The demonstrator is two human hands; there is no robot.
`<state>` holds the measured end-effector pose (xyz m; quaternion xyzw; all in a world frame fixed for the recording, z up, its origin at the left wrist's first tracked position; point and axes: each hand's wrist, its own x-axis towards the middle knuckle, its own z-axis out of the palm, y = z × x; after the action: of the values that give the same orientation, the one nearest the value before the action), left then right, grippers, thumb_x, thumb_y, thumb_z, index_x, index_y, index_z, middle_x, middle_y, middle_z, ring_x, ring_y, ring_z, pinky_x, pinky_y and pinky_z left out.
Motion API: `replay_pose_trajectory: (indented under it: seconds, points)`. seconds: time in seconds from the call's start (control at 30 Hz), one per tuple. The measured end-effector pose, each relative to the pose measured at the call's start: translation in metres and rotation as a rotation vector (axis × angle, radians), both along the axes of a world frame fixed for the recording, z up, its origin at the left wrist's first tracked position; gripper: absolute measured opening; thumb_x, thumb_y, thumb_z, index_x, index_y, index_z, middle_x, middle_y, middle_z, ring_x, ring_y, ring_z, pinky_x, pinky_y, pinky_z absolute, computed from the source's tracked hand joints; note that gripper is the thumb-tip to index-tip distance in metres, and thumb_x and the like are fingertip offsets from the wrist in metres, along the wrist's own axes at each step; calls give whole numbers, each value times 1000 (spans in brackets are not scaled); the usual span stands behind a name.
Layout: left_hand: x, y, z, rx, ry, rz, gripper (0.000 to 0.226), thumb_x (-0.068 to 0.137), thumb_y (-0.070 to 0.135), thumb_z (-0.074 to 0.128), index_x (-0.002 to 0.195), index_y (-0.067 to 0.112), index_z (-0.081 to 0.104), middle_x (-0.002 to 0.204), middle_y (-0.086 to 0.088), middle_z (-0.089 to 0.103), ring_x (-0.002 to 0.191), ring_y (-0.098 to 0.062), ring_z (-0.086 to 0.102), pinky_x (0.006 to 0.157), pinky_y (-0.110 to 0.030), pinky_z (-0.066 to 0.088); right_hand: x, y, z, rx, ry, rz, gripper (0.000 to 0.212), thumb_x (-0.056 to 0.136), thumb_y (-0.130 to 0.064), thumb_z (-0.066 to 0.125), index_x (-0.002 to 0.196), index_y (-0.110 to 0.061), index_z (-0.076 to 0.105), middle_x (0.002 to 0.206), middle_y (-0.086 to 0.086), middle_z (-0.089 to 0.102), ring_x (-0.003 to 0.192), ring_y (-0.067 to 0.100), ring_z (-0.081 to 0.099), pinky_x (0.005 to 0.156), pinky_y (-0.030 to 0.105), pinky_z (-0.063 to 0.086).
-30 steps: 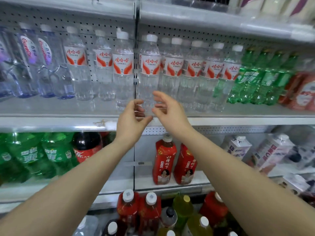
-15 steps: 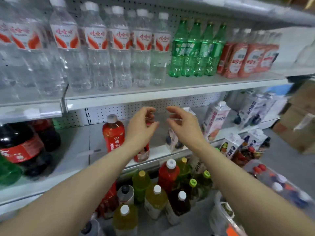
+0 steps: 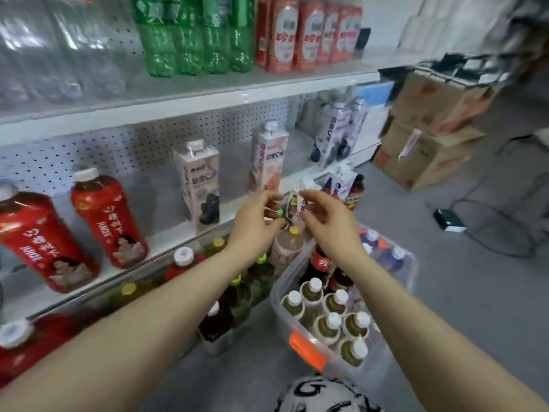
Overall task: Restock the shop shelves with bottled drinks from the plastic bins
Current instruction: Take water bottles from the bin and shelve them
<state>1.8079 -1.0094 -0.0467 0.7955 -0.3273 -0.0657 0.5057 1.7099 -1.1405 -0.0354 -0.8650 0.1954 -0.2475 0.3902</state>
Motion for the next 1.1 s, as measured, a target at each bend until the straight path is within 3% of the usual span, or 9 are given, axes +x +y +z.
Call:
replay_pose_trajectory:
  seconds: [0.13, 0.23, 0.37, 0.5, 0.67, 0.93, 1.1]
  points:
    - [-27, -48, -16, 14, 54, -108, 32, 84, 10, 71, 113, 22, 61, 96, 14, 61, 94, -8, 62, 86, -26, 52, -38, -46, -20, 61, 23, -94, 36, 93, -6, 64, 126, -20, 66, 111, -10, 70, 102, 4, 65, 93, 27, 53]
    - [-44, -81, -30, 48, 98, -166, 36, 87, 13, 71, 119, 24, 60, 107, 12, 62, 98, -3, 60, 86, -20, 51, -62, -75, -33, 60, 43, -161, 33, 95, -11, 64, 127, -20, 66, 116, -11, 69, 104, 5, 64, 91, 24, 52]
    - [-59, -120, -52, 104, 134, -231, 36, 86, 8, 70, 117, 24, 61, 111, 11, 62, 102, -5, 60, 91, -24, 52, -84, -112, -54, 54, 83, -223, 28, 97, -17, 64, 123, -27, 67, 107, -18, 66, 95, -3, 63, 80, 10, 48]
    - [-68, -150, -71, 190, 160, -268, 43, 89, 13, 69, 130, 22, 57, 127, 7, 60, 107, -7, 58, 91, -23, 49, -95, -147, -83, 110, 117, -301, 33, 94, -10, 66, 125, -20, 67, 112, -6, 71, 100, 8, 67, 87, 23, 53]
    - [-70, -176, -95, 296, 214, -274, 43, 94, 17, 63, 136, 22, 54, 134, 3, 58, 118, -14, 57, 99, -29, 47, -103, -171, -112, 159, 209, -338, 39, 91, 0, 63, 128, -13, 66, 114, 1, 69, 99, 12, 63, 93, 24, 50]
    - [-69, -204, -117, 388, 249, -309, 46, 100, 24, 55, 144, 20, 46, 143, -1, 54, 127, -17, 52, 100, -25, 38, -91, -199, -156, 223, 381, -296, 44, 87, -1, 67, 130, -11, 62, 119, 8, 69, 107, 24, 65, 103, 42, 49]
    - [-65, -211, -127, 418, 296, -330, 45, 103, 26, 47, 147, 19, 42, 146, -3, 51, 131, -18, 49, 99, -23, 34, -73, -203, -175, 268, 401, -234, 42, 86, -7, 71, 127, -14, 64, 120, 5, 71, 111, 22, 65, 102, 43, 50]
